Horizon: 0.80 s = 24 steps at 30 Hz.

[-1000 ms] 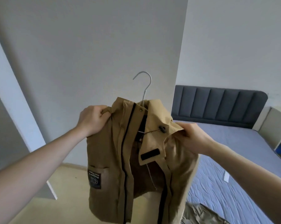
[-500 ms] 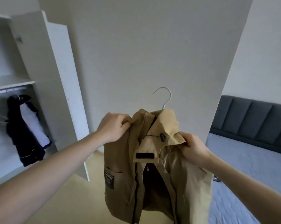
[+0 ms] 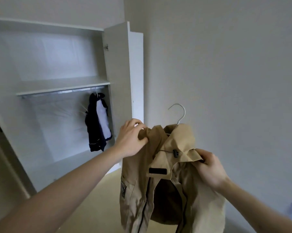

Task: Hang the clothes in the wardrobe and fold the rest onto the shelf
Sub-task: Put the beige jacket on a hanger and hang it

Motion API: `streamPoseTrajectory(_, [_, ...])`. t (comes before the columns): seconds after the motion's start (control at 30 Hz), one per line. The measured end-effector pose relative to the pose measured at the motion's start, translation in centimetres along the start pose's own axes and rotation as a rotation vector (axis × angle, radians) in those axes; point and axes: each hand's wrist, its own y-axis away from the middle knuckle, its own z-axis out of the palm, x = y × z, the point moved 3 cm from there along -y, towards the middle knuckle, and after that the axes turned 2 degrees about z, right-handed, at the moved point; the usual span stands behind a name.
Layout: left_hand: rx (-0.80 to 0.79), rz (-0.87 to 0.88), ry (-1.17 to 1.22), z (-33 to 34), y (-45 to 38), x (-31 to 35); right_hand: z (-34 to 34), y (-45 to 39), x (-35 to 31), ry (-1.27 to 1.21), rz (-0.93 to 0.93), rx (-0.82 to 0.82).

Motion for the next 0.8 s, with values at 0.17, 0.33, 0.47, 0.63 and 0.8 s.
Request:
streamPoseTrajectory(0.17, [0.033,-0.105,-0.016,-1.7,0.0,-8.4,6.7,-5.3,-1.9,-0.022,-0.038,-0.084])
streamPoseTrajectory(0.33, [0.044,-0.17,0.018,-3.1,-0.9,-16.1,13.4,-10.8,-3.9,-0.065,-0.046,-0.153])
streamPoseTrajectory(0.47, [-0.006,-0.23,0.12,-4.1,-1.9,-23.3,19.1,-15.1,-5.7,-0.126,-0.03,-0.156])
streamPoseTrajectory(0.63, [-0.015,-0.322,0.227,-5.1,-2.5,-30.5,25.1,-20.0,-7.5,-0.234,0.015,-0.144])
streamPoseTrajectory(0.8, [0.013,-0.416,0.25,-5.8,-3.5,-36.5,29.6,-25.3,-8.6,-0.313,0.035,-0.134])
